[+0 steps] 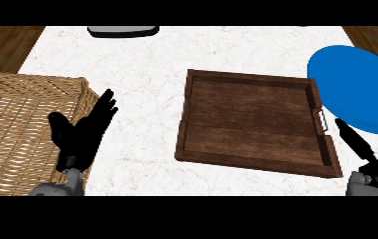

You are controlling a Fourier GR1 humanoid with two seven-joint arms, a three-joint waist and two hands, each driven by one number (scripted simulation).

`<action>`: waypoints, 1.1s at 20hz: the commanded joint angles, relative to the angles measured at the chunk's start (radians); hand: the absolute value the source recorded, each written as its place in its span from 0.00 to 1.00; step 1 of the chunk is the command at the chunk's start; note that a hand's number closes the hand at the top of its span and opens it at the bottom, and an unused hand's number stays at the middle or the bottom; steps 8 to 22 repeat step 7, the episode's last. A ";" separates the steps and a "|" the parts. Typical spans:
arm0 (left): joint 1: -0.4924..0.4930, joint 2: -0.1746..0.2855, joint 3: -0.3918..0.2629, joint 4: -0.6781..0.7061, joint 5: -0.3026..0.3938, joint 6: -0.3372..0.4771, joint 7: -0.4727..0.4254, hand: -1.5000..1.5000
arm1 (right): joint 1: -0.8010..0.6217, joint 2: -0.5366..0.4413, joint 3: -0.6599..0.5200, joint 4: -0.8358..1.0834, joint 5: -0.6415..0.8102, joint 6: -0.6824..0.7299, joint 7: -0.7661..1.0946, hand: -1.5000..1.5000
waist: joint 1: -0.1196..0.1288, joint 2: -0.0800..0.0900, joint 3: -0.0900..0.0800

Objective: Pick the lemon from the tray and place it in the plate

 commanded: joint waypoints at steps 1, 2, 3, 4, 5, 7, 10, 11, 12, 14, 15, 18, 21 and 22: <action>0.054 -0.044 -0.011 0.100 -0.013 0.018 -0.027 0.50 | 0.085 0.071 0.051 -0.063 0.020 -0.010 -0.020 0.00 | 0.008 0.020 -0.025; 0.058 -0.016 0.025 0.115 0.023 -0.020 -0.033 0.50 | 0.108 0.093 0.060 -0.092 0.038 -0.025 -0.009 0.00 | 0.007 0.020 -0.026; 0.062 -0.012 0.024 0.103 0.016 -0.020 -0.032 0.50 | 0.083 0.085 0.068 -0.082 0.060 -0.011 0.032 0.00 | 0.014 0.020 -0.026; 0.077 -0.040 0.004 0.116 0.014 -0.020 -0.057 0.50 | 0.122 0.098 0.082 -0.108 0.059 -0.034 0.012 0.00 | 0.010 0.020 -0.026; 0.087 -0.015 0.016 0.044 0.010 -0.005 -0.008 0.50 | 0.139 0.097 0.071 -0.151 0.075 -0.011 0.051 0.00 | 0.015 0.018 -0.025; 0.079 -0.048 0.000 0.083 0.008 -0.008 -0.028 0.50 | 0.144 0.100 0.093 -0.098 0.050 -0.048 -0.007 0.00 | 0.017 0.020 -0.024; 0.079 -0.048 0.000 0.083 0.008 -0.008 -0.028 0.50 | 0.144 0.100 0.093 -0.098 0.050 -0.048 -0.007 0.00 | 0.017 0.020 -0.024; 0.079 -0.048 0.000 0.083 0.008 -0.008 -0.028 0.50 | 0.144 0.100 0.093 -0.098 0.050 -0.048 -0.007 0.00 | 0.017 0.020 -0.024; 0.079 -0.048 0.000 0.083 0.008 -0.008 -0.028 0.50 | 0.144 0.100 0.093 -0.098 0.050 -0.048 -0.007 0.00 | 0.017 0.020 -0.024; 0.079 -0.048 0.000 0.083 0.008 -0.008 -0.028 0.50 | 0.144 0.100 0.093 -0.098 0.050 -0.048 -0.007 0.00 | 0.017 0.020 -0.024; 0.079 -0.048 0.000 0.083 0.008 -0.008 -0.028 0.50 | 0.144 0.100 0.093 -0.098 0.050 -0.048 -0.007 0.00 | 0.017 0.020 -0.024; 0.079 -0.048 0.000 0.083 0.008 -0.008 -0.028 0.50 | 0.144 0.100 0.093 -0.098 0.050 -0.048 -0.007 0.00 | 0.017 0.020 -0.024; 0.079 -0.048 0.000 0.083 0.008 -0.008 -0.028 0.50 | 0.144 0.100 0.093 -0.098 0.050 -0.048 -0.007 0.00 | 0.017 0.020 -0.024; 0.079 -0.048 0.000 0.083 0.008 -0.008 -0.028 0.50 | 0.144 0.100 0.093 -0.098 0.050 -0.048 -0.007 0.00 | 0.017 0.020 -0.024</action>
